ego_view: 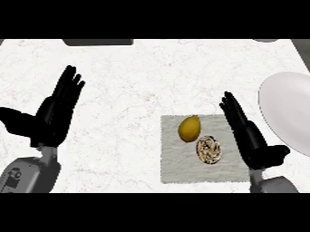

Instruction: Pick the cupcake from the placemat and place it in the plate

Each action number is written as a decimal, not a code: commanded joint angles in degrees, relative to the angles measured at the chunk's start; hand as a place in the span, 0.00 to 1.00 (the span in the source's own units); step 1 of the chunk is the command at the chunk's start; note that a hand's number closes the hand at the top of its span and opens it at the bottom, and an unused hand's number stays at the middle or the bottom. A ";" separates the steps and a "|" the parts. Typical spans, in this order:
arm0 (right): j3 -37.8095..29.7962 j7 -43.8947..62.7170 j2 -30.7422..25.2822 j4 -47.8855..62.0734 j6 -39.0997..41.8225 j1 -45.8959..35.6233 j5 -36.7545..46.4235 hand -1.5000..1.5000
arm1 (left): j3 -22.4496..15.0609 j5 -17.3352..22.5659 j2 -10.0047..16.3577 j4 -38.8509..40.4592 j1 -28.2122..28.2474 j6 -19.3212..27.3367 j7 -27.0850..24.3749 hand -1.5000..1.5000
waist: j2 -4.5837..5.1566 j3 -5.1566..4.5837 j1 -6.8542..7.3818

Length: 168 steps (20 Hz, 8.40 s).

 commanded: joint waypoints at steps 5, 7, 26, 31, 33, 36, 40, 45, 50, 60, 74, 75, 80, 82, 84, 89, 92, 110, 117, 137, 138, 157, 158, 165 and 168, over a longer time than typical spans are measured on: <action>11.78 23.54 -3.98 14.80 18.97 -5.67 -4.01 0.00 | -4.84 -6.14 5.94 -2.55 -5.97 -7.08 -3.70 0.50 | 2.44 -0.10 8.84; 18.32 22.15 -12.50 11.19 25.27 -12.55 6.62 0.00 | -7.09 -5.99 5.77 -2.74 -6.95 -9.36 -3.29 0.50 | 1.33 -0.80 11.84; 27.61 28.31 -2.68 33.35 66.10 -49.76 14.16 0.00 | -3.49 -8.04 9.43 1.01 -2.43 -13.94 -9.83 0.50 | -0.63 -0.19 2.38; 27.67 34.74 -0.28 38.11 75.55 -54.49 10.63 0.00 | -2.42 -7.58 11.08 -2.86 0.93 -14.85 -8.50 0.50 | -1.04 -0.19 2.14; 27.80 33.54 0.81 42.33 77.40 -58.28 11.75 0.00 | -3.46 -8.89 9.47 -0.39 1.60 -14.94 -11.60 0.50 | -0.64 -0.19 2.56; 28.16 34.86 2.53 45.43 76.53 -61.81 14.30 0.00 | -2.24 -9.14 9.18 1.37 0.01 -15.20 -11.83 0.50 | -0.52 -0.17 2.44; 26.38 34.07 2.36 49.06 77.29 -62.60 15.90 0.00 | -3.52 -10.41 8.43 -5.54 1.46 -14.13 -6.14 0.50 | -0.76 -0.11 2.20; 25.65 28.13 3.65 55.52 75.91 -64.21 19.45 0.00 | -1.57 -10.99 7.70 0.30 -0.63 -16.33 -11.26 0.50 | -0.25 -0.12 2.43; 26.39 27.17 6.21 57.85 77.74 -63.84 21.16 0.00 | -0.90 -11.00 7.58 -1.87 0.49 -16.47 -8.72 0.50 | -0.36 -0.11 2.59; 32.71 20.23 1.50 49.25 80.77 -57.77 26.87 0.00 | 0.45 -11.27 6.87 -2.97 0.95 -17.61 -7.08 0.50 | -0.65 -0.09 1.75; 39.92 20.39 2.06 45.87 80.22 -49.66 28.30 0.00 | 1.93 -11.30 6.67 -3.90 2.44 -19.86 -8.38 0.50 | -0.87 -0.13 1.88; 41.27 18.49 -0.74 44.26 80.44 -48.73 28.85 0.00 | 3.24 -10.83 7.10 -3.26 1.32 -19.69 -7.84 0.50 | -0.77 -0.11 1.76; 44.34 17.25 -1.62 42.62 77.08 -45.83 30.09 0.00 | 1.44 -12.44 5.76 -3.71 1.06 -19.22 -6.50 0.50 | -0.54 -0.07 1.94; 45.04 18.30 -2.54 39.61 76.60 -44.04 30.30 0.00 | 2.17 -12.05 6.05 -5.26 1.22 -19.06 -5.09 0.50 | -0.86 -0.08 1.57; 45.86 16.77 -3.45 38.88 76.15 -43.88 30.54 0.00 | 3.28 -12.60 5.63 -0.90 0.23 -19.19 -9.22 0.50 | -0.51 -0.11 1.58; 46.50 11.89 -5.24 32.36 74.16 -42.82 29.59 1.00 | 3.12 -12.32 6.45 -2.74 0.15 -20.24 -7.07 0.50 | -0.55 -0.05 1.89; 48.06 10.02 -6.51 30.36 71.01 -41.78 31.43 1.00 | 3.23 -12.81 6.12 -1.29 1.30 -20.64 -9.93 0.50 | -0.35 -0.07 1.96; 31.95 18.08 -25.32 -9.52 14.54 -24.04 46.37 1.00 | 9.10 -13.02 7.30 -2.04 10.35 -16.20 -8.53 0.50 | -5.50 0.25 -12.02; 24.09 16.07 -37.63 -26.44 2.75 -9.15 44.62 1.00 | 10.35 -12.12 8.21 -3.86 12.09 -16.97 -9.24 0.50 | -4.26 0.11 -12.18; -11.50 -0.42 -49.92 -30.44 -23.11 30.32 26.54 1.00 | 5.06 -13.45 5.23 -5.74 5.71 -20.06 -8.52 0.50 | -1.14 -0.05 -0.99; -13.59 -2.49 -50.20 -30.46 -21.99 31.64 24.16 1.00 | 5.07 -14.39 5.09 -2.44 6.69 -20.67 -11.70 0.50 | -1.11 -0.09 -1.07; -9.40 -9.76 -35.20 23.29 -9.09 -1.92 31.43 0.00 | 3.92 -16.11 0.90 -2.99 -0.09 -21.67 -6.78 0.50 | -0.32 0.01 2.95; -8.91 -8.97 -35.78 25.56 -6.24 -5.45 32.05 0.00 | 3.76 -16.01 1.37 -2.33 -0.90 -22.76 -6.15 0.50 | -0.40 -0.02 2.79; -12.51 -26.90 -27.27 44.21 -11.28 -15.24 34.16 0.00 | 6.71 -15.73 1.29 -1.68 -0.21 -23.44 -6.89 0.50 | -0.69 -0.04 1.65; -15.78 -32.53 -27.90 50.99 -7.36 -21.58 31.33 0.00 | 6.60 -16.55 1.34 -0.95 -1.50 -23.56 -7.04 0.50 | -0.52 0.01 2.07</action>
